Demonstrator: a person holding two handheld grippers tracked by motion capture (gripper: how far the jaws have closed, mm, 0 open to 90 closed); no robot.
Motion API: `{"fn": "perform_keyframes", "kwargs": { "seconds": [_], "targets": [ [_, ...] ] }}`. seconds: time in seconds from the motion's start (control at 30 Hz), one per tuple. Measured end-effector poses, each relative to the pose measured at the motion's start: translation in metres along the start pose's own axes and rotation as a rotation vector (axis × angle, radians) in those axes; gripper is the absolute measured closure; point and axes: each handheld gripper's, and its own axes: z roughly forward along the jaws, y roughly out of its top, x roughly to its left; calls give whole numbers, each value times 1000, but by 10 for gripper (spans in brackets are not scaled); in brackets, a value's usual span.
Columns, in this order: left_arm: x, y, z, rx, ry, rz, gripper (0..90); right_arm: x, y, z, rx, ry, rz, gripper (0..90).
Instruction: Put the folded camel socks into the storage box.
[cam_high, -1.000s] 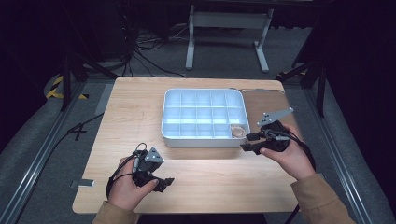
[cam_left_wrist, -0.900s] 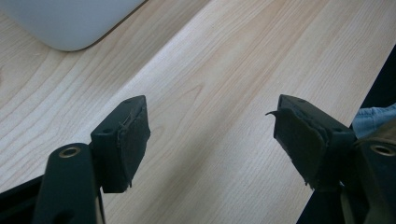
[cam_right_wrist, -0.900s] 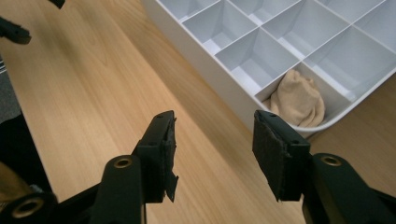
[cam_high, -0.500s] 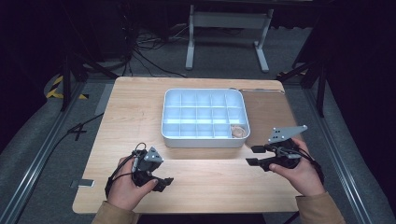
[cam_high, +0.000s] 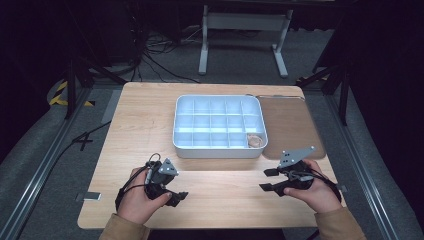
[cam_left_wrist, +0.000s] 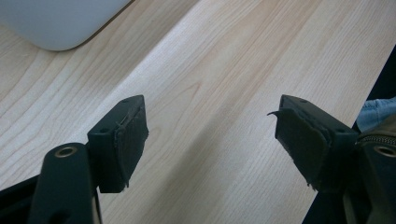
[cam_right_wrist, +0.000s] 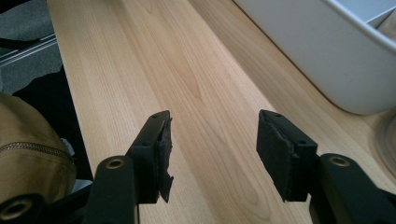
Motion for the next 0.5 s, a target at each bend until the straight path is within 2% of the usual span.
{"fn": "perform_keyframes", "kwargs": {
  "seconds": [0.13,0.17,0.27,0.5],
  "targets": [
    [0,2,3,6,-2,20,252,3,-6,10,5,-8,4,441],
    [-1,2,4,11,-13,13,252,3,-8,12,7,-10,-5,437],
    [-1,1,7,19,-8,18,249,5,-11,20,29,-10,-32,435],
    [0,-1,13,55,-23,15,241,8,-21,39,40,-13,-21,433]
  ]
}}
